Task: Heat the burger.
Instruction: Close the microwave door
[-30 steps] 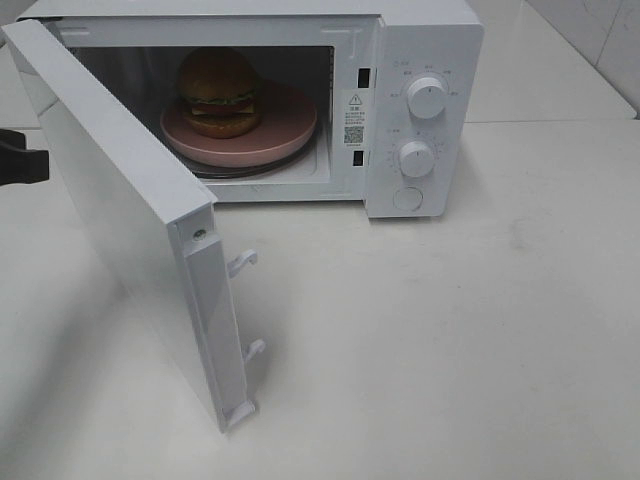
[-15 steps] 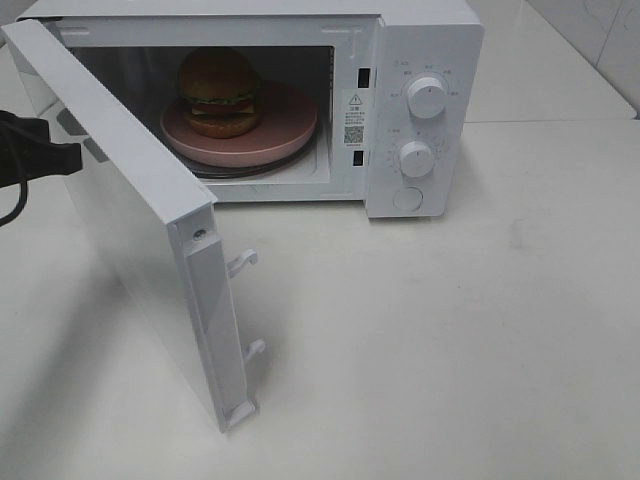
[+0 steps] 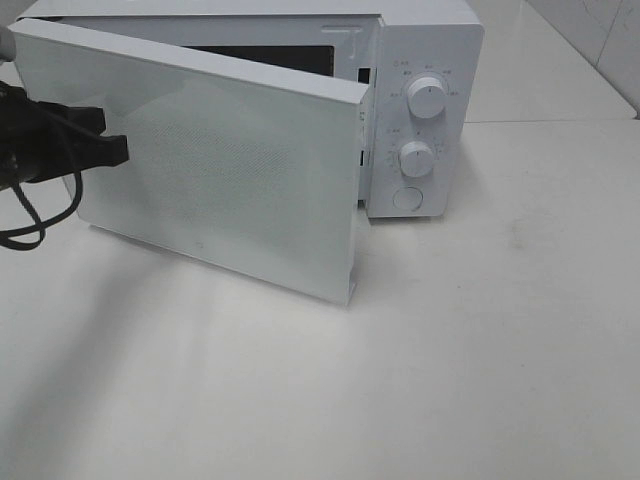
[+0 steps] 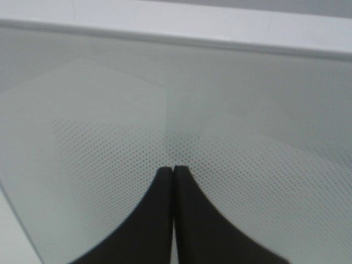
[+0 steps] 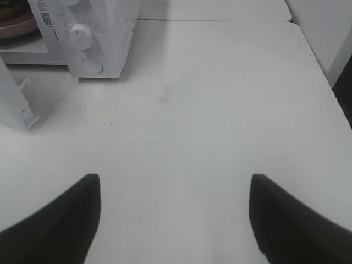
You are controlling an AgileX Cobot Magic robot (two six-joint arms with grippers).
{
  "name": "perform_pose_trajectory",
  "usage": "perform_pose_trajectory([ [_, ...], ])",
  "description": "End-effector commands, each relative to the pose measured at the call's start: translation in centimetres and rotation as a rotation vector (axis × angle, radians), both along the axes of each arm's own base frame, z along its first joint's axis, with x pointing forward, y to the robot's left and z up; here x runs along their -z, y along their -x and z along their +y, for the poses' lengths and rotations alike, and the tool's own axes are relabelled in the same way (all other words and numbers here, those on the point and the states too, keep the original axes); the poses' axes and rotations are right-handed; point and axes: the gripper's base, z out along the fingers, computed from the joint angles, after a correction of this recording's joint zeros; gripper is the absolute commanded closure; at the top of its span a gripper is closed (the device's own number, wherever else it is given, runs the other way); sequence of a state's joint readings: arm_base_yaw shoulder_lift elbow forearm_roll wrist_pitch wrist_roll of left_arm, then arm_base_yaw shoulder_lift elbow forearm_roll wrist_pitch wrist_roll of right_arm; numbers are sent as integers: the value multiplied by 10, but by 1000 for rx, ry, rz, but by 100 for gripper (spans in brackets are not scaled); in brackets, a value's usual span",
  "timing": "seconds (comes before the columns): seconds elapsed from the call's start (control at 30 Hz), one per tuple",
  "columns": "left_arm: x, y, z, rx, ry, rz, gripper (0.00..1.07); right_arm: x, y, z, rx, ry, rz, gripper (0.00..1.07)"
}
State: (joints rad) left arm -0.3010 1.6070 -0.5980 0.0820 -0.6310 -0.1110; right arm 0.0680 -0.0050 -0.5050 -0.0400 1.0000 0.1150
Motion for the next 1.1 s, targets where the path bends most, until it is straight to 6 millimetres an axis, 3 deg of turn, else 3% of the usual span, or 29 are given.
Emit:
perform_pose_trajectory([
  [0.03,-5,-11,-6,8,25,-31,107,2,3,0,6,-7,-25,34],
  [0.17,-6,-17,-14,27,26,-40,107,2,3,0,5,-6,-25,34],
  [0.5,-7,-35,-63,109,43,-64,107,2,3,0,6,-7,-25,34],
  [0.93,-8,-46,-98,124,48,-96,107,2,3,0,5,-6,-25,34],
  [1.1,-12,-60,-113,129,66,-104,107,2,3,0,5,-5,-25,34],
])
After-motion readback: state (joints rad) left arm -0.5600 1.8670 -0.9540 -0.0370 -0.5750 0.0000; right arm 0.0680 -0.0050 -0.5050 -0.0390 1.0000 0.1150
